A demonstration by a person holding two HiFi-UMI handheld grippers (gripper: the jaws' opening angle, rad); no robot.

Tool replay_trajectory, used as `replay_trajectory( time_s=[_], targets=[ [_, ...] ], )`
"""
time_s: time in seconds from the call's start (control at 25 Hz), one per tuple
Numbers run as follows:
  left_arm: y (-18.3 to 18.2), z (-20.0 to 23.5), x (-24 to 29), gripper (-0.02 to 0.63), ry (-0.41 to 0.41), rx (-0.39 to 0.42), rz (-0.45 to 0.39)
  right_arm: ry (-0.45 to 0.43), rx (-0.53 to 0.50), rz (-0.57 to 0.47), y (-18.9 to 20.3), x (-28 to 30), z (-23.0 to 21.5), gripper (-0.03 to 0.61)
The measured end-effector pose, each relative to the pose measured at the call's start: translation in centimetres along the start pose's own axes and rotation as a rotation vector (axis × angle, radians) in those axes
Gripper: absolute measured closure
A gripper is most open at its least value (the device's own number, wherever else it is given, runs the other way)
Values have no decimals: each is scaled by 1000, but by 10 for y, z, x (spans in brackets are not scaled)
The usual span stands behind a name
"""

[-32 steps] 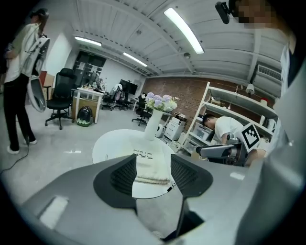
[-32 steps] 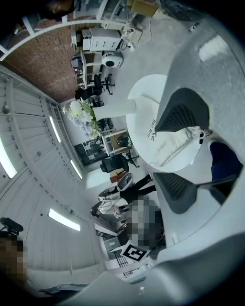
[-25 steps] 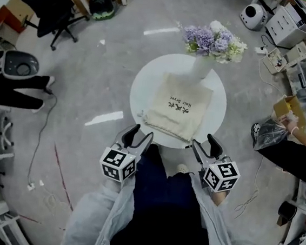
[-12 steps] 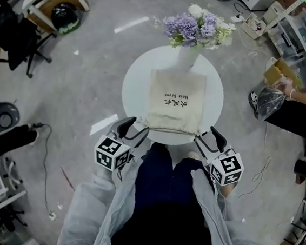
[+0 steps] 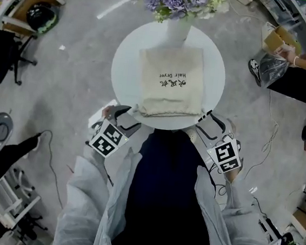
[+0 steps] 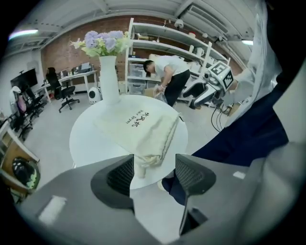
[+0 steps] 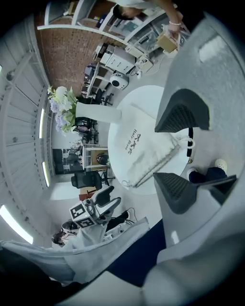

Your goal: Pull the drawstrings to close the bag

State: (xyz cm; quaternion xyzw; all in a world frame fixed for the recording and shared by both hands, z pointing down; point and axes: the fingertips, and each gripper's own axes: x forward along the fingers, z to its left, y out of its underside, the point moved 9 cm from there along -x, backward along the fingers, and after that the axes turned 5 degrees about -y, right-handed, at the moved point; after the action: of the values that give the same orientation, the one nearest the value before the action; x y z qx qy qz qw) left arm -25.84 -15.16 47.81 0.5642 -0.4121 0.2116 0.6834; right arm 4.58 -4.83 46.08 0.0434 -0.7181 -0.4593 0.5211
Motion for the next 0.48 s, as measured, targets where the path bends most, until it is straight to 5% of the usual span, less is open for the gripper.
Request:
replay_trajectory(
  time_s=[0.48],
  targets=[
    [1, -2, 38, 330, -36, 404, 176, -37, -155, 212, 33, 39, -12, 314]
  ],
)
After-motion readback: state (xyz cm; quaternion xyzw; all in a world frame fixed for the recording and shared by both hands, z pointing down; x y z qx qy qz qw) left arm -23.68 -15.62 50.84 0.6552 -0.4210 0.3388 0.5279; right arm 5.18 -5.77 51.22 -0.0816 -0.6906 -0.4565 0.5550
